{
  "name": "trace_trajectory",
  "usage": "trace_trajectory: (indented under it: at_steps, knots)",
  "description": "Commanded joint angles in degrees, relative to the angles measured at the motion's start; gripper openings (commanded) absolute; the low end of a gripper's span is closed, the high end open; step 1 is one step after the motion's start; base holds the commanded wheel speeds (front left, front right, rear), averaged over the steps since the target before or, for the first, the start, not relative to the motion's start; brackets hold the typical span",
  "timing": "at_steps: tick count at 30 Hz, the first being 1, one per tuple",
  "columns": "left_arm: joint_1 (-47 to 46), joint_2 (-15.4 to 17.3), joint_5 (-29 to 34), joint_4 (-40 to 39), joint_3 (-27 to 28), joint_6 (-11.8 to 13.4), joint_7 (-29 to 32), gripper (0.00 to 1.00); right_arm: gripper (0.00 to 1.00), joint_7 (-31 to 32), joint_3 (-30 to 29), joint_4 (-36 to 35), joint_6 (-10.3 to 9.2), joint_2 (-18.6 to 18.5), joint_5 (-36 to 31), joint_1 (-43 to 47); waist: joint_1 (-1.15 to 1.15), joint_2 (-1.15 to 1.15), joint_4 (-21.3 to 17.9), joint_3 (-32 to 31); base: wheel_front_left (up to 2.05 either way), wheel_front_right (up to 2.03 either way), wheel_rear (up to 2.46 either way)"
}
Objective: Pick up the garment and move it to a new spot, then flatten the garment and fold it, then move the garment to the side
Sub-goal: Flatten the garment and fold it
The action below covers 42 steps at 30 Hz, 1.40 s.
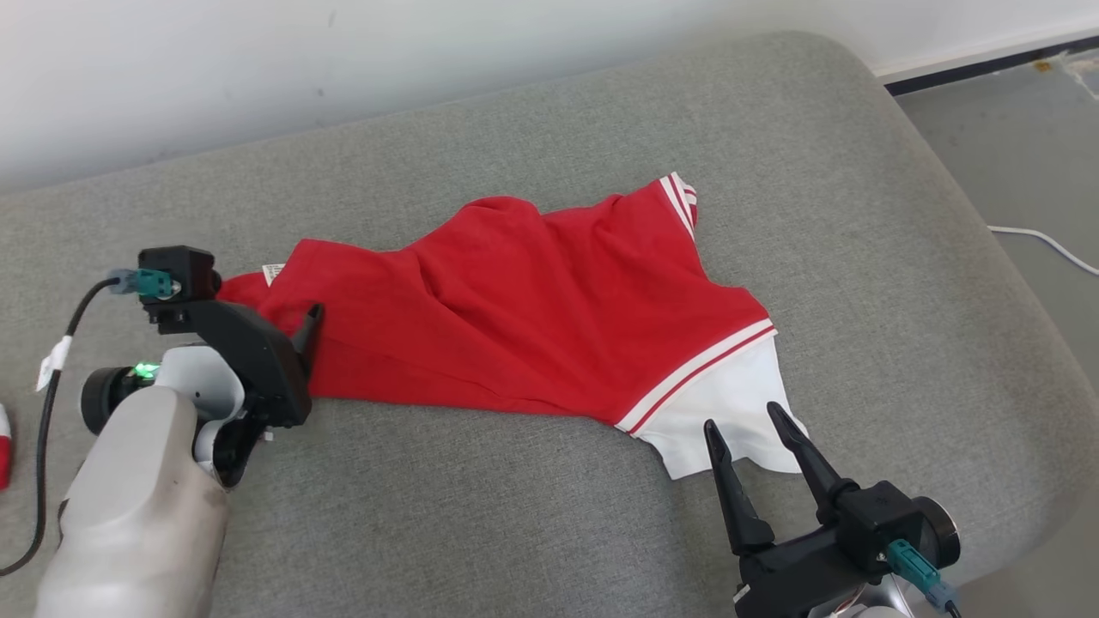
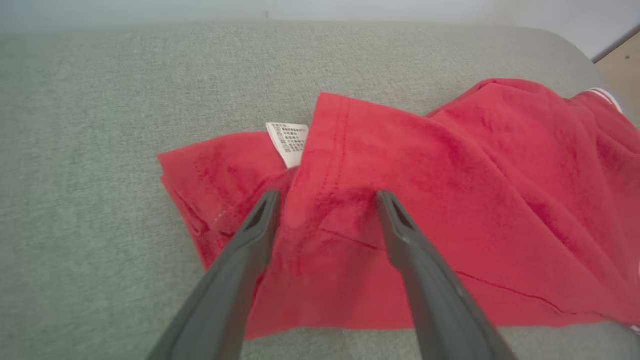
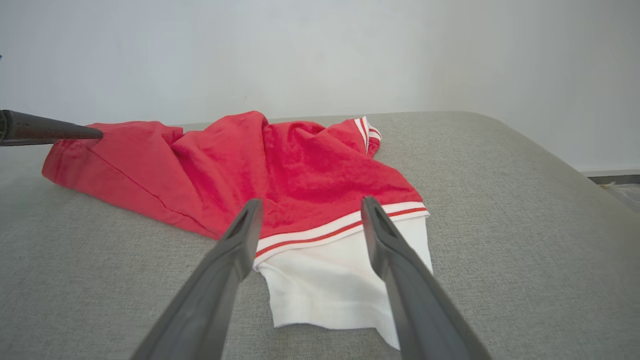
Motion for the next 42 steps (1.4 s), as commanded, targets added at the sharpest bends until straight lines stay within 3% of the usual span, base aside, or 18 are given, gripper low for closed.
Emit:
trace_trajectory:
  at_steps: [1,9,10,12,13,21,27,33,42]
  knots:
    - [0.7,-0.1,-1.2,-0.5,-0.1,0.0,1.0,1.00,1.00,-0.2,-0.2,-0.2,-0.15,-0.3,0.0,0.4,0.01,0.00,-0.3,0.1,0.00,0.00,0.00]
    - [2.4,0.9,-1.7,-4.4,-1.6,-0.1,1.9,1.00,1.00,-0.3,0.1,0.3,-0.15,0.0,-0.2,0.5,0.01,0.00,-0.3,-0.3,0.00,0.00,0.00]
    - [2.7,0.9,-1.8,-4.7,-1.7,-0.1,2.1,0.87,1.00,-0.4,0.2,0.4,-0.15,0.0,-0.1,0.5,0.01,0.00,-0.2,-0.4,0.00,0.00,0.00]
    - [3.2,0.9,-2.1,-5.4,-1.9,-0.1,2.7,0.39,1.00,-0.4,0.4,0.6,-0.15,0.1,0.0,0.5,0.01,0.00,-0.2,-0.5,0.00,0.00,0.00]
    - [3.5,1.1,-2.3,-6.2,-2.3,-0.1,2.8,0.00,1.00,-0.4,0.7,0.6,-0.15,0.1,0.1,0.1,0.01,0.00,-0.4,-0.4,0.00,0.00,0.00]
    - [4.1,1.6,-1.8,-9.0,-2.2,0.8,-0.5,0.00,1.00,-0.4,-0.3,0.0,-0.15,0.0,-0.4,-0.2,0.01,0.00,0.5,0.5,0.00,0.00,0.00]
    - [8.4,0.8,-4.7,-14.0,-0.9,0.6,-3.3,0.00,1.00,-0.2,-1.5,-0.3,-0.15,0.0,-0.5,0.6,0.01,0.00,3.1,-0.2,0.00,0.00,0.00]
    - [17.9,1.5,-6.2,-22.7,-0.5,0.6,-6.3,0.00,1.00,0.2,-2.2,-0.6,-0.15,0.1,-0.6,1.4,0.01,0.00,5.9,-1.7,0.00,0.00,0.00]
    - [33.3,0.5,-9.3,-33.8,1.0,4.0,-7.3,0.00,1.00,0.5,-2.4,-0.4,-0.15,0.2,-0.3,2.4,0.01,0.00,7.5,-4.1,0.00,0.00,0.00]
